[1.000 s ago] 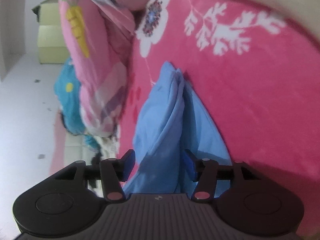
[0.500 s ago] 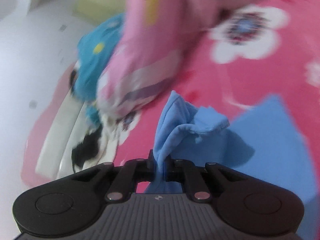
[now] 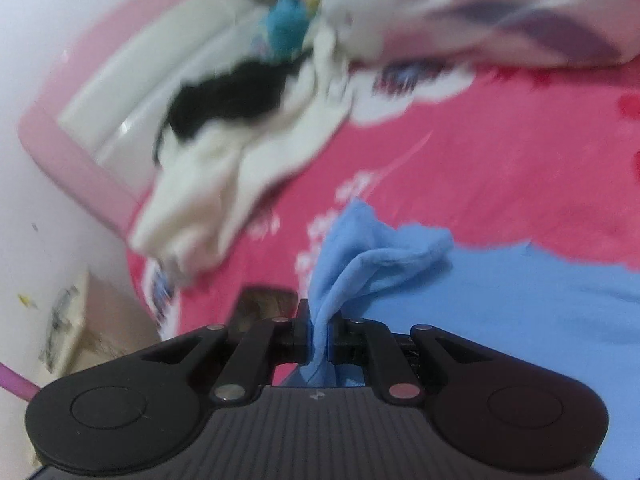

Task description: Fold clothes

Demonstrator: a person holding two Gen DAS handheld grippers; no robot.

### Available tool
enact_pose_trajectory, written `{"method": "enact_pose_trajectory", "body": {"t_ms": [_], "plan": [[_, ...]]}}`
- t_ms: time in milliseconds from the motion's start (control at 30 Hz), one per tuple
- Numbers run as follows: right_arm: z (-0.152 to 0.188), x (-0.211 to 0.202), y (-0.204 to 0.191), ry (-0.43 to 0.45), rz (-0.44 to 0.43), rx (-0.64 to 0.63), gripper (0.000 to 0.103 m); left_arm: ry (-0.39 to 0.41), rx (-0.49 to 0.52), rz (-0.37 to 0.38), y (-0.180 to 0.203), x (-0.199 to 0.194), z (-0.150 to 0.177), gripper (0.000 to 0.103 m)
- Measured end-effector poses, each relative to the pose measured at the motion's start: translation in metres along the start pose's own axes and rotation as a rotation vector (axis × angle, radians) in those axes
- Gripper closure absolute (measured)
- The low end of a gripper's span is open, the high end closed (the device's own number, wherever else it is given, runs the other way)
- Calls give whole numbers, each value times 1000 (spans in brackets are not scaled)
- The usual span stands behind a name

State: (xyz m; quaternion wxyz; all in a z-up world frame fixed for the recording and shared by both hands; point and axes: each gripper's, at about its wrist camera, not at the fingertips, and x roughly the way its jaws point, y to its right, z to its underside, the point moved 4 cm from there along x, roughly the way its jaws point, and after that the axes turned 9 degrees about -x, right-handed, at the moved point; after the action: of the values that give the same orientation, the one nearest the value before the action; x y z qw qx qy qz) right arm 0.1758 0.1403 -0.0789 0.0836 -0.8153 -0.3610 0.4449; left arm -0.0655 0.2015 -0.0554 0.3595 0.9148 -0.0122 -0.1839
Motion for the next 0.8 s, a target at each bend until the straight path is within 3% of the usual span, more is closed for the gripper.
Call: {"method": "enact_pose_trajectory", "body": {"t_ms": [133,267,400,533,633,800], "plan": [[13,17,5,-27,-8,19,88,-32,-25,-63,-19,6,5,96],[6,8,20,-4,-117,118,57,-86,-67,-109,-32,14,6,95],[-14,-25,34,79,-146,185,53,-97,-83,-130,-43,6,13,87],[-5,-107,68,192,-178,265,51,-77,-85,-163,-45,-2,15,68],[24,-184,97,286,-142,306,50,-73,-90,-175,-46,-4,12,64],[112,-309,147,410,28,403,48,-64,-43,-197,-38,-8,8,54]]}}
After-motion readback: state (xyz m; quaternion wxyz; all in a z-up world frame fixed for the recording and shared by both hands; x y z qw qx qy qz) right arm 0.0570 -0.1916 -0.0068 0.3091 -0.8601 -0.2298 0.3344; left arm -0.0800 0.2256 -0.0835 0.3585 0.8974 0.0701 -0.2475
